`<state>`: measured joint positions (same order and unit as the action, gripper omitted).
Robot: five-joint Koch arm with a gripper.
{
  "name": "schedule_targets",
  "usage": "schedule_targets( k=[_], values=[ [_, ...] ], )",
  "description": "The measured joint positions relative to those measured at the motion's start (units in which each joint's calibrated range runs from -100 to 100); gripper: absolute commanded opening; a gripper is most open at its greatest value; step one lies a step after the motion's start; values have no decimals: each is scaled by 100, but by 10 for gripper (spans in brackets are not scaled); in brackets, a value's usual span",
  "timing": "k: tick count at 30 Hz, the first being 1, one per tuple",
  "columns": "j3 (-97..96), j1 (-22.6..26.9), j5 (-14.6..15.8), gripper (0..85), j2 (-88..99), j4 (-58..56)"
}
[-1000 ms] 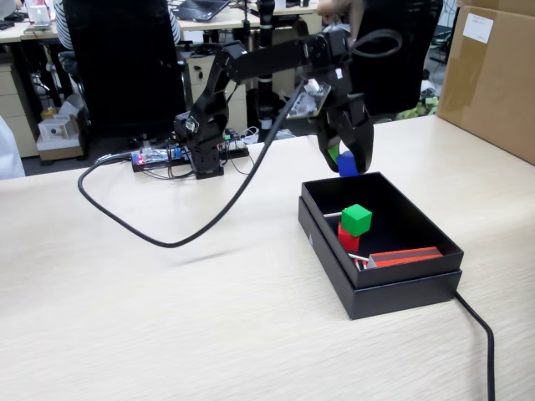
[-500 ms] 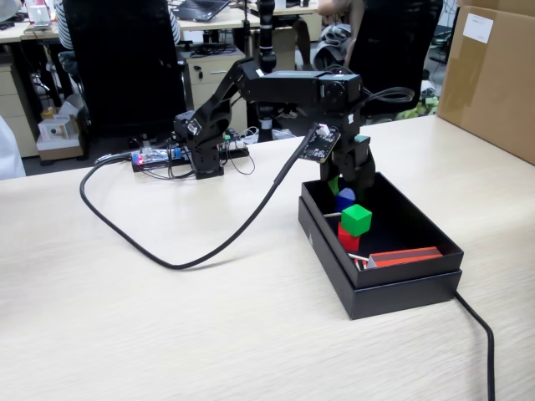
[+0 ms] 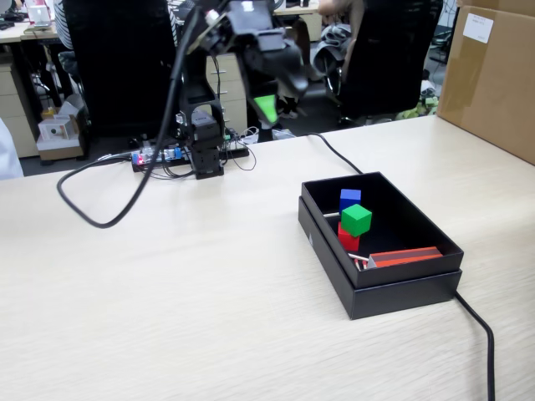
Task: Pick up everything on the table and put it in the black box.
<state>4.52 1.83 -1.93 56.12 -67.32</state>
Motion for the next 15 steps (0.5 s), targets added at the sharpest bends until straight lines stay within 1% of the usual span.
schedule_targets(
  k=[1, 2, 3, 4, 6, 9, 12, 15],
  values=[
    [-703, -215, -93, 497, 440, 348],
    [-2273, -576, -317, 500, 1307, 1324],
    [-2355, -586, -327, 500, 1346, 1417],
    [-3770, -752, -444, 501, 1981, 2300],
    [-4829, -835, -542, 521, 2421, 2904],
    [-5760, -825, -552, 524, 3146, 3268],
    [-6518, -708, -527, 523, 3741, 3314],
    [-6992, -513, -396, 523, 4091, 3477]
  ],
)
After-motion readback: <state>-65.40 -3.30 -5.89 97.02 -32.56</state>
